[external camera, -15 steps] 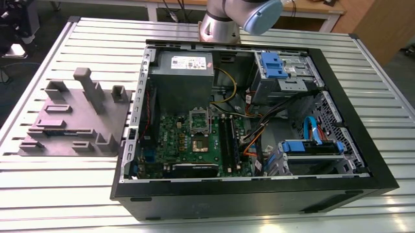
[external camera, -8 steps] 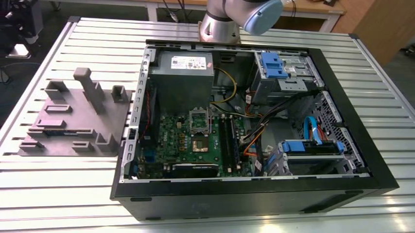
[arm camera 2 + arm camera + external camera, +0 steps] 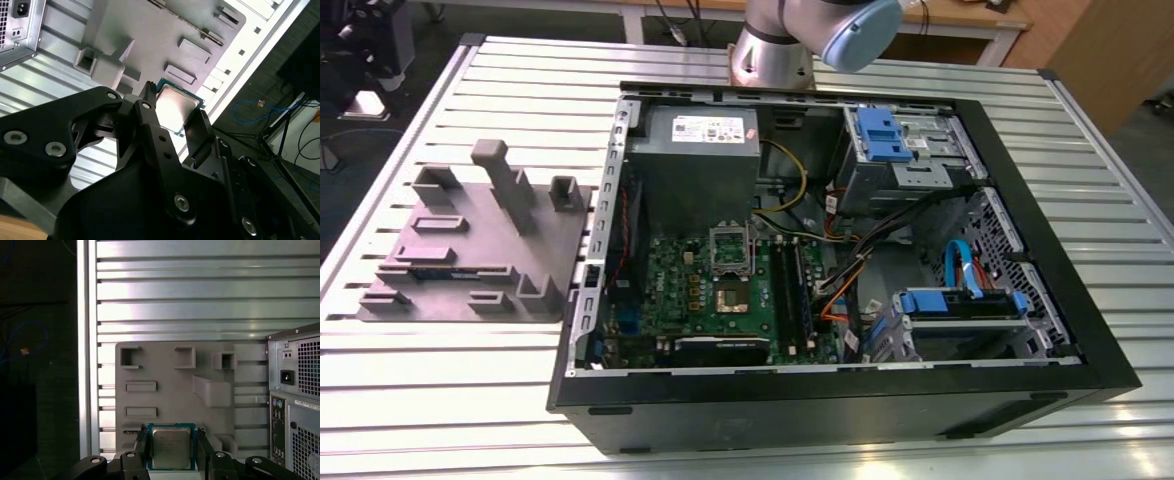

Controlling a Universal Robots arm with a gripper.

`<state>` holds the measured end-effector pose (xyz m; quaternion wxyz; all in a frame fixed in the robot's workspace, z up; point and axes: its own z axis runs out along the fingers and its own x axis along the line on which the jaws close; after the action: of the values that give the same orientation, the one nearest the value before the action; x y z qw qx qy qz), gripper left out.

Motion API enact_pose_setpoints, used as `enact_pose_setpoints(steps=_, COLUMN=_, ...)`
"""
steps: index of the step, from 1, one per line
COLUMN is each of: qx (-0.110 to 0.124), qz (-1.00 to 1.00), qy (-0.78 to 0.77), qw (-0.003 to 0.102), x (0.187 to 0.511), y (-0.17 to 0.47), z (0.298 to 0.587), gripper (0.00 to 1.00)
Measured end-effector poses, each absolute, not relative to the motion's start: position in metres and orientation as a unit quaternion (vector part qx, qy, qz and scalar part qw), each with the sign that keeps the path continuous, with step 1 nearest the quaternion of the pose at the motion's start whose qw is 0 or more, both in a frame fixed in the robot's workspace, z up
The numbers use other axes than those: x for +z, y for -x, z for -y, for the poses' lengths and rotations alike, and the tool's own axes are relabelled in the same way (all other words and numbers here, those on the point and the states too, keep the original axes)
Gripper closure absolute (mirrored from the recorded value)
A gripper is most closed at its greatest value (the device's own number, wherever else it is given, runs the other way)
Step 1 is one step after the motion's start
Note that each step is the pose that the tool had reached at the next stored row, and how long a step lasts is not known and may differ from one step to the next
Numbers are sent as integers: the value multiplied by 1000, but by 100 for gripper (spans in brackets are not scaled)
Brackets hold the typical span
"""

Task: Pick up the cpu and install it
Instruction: 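Pick up the cpu and move it towards the insertion slot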

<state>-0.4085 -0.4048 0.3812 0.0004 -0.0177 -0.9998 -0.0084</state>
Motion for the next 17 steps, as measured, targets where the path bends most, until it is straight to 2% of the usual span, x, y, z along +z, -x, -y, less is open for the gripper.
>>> enact_pose_setpoints(steps=17, qx=-8, qz=1000, qy=18, qw=0, x=381, y=399, z=405, gripper=53)
